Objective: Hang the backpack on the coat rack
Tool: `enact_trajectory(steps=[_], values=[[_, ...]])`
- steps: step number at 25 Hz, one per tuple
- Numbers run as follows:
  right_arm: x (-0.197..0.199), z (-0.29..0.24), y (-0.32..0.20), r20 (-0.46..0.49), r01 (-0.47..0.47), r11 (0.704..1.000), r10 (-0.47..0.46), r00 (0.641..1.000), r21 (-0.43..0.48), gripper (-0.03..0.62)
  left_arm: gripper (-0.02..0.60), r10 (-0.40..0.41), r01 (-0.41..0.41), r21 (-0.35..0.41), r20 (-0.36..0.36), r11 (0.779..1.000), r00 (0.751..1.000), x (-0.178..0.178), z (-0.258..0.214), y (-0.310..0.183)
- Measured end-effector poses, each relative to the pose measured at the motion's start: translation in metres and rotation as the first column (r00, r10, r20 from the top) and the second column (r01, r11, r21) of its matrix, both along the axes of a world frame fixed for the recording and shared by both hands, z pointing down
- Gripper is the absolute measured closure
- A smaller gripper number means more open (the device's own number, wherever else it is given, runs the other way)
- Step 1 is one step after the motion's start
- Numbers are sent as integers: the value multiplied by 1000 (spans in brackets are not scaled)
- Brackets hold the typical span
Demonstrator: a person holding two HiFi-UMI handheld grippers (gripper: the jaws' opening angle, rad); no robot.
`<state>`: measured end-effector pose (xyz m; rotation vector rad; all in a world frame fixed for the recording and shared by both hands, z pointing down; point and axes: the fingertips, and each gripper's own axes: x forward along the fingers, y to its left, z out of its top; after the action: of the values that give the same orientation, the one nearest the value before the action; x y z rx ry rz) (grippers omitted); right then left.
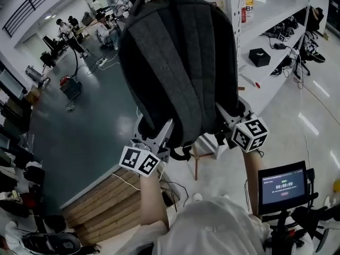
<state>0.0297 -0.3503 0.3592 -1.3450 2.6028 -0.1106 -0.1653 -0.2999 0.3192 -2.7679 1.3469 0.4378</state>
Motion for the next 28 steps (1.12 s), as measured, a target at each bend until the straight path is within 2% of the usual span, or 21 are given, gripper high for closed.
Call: enact_trajectory(steps=[4, 5, 6, 8, 9, 10, 12, 13, 15, 18, 20, 21, 24, 25, 26, 28], values=[[-5, 2, 1, 17, -12, 1000, 12, 1000, -6, 342, 203, -110, 121, 87, -114, 989, 987, -37, -28, 25], [-7, 2, 2, 15, -11, 1000, 11, 1000, -6, 342, 219, -100, 116, 123, -125, 986, 987, -38, -39, 35], [-10, 2, 2, 12, -4, 1000, 4, 1000, -6, 342, 267, -64, 82, 156, -120, 984, 991, -33, -49, 44], [-14, 1, 5, 8, 31, 999, -31, 999, -7, 342, 350, 47, -37, 180, -55, 983, 997, -7, -55, 56], [-15, 1, 7, 6, 58, 998, -58, 998, -7, 342, 354, 80, -79, 161, 2, 984, 997, 8, -49, 54], [-17, 0, 9, 5, 88, 996, -88, 996, -6, 342, 354, 74, -83, 135, 68, 987, 995, 21, -41, 47], [-18, -4, 15, 11, 148, 989, -148, 989, 5, 342, 356, -21, -2, 122, 192, 993, 981, 34, -26, 28], [-16, -8, 18, 27, 173, 985, -174, 984, 20, 342, 356, -72, 43, 133, 226, 990, 971, 35, -22, 21], [-6, -26, 25, 119, 216, 973, -224, 967, 76, 342, 356, -118, 86, 142, 234, 986, 965, 35, -20, 13], [28, -73, 41, 336, 243, 950, -298, 893, 198, 344, 356, -97, 71, 128, 210, 989, 973, 33, -17, 6], [43, -100, 52, 389, 261, 927, -352, 851, 270, 344, 357, -80, 55, 126, 205, 990, 975, 34, -15, 3], [46, -111, 57, 382, 263, 917, -367, 848, 299, 344, 360, -80, 55, 127, 202, 990, 976, 34, -14, 1], [46, -133, 70, 317, 227, 897, -356, 879, 379, 344, 364, -99, 76, 129, 184, 989, 978, 33, -11, -3], [43, -137, 76, 304, 239, 885, -374, 876, 400, 344, 364, -105, 82, 129, 177, 988, 979, 32, -10, -4], [38, -139, 84, 298, 275, 867, -415, 859, 416, 344, 367, -108, 86, 130, 175, 988, 979, 33, -9, -5], [21, -137, 99, 297, 375, 825, -518, 802, 423, 344, 367, -108, 85, 131, 180, 988, 978, 35, -8, -5]])
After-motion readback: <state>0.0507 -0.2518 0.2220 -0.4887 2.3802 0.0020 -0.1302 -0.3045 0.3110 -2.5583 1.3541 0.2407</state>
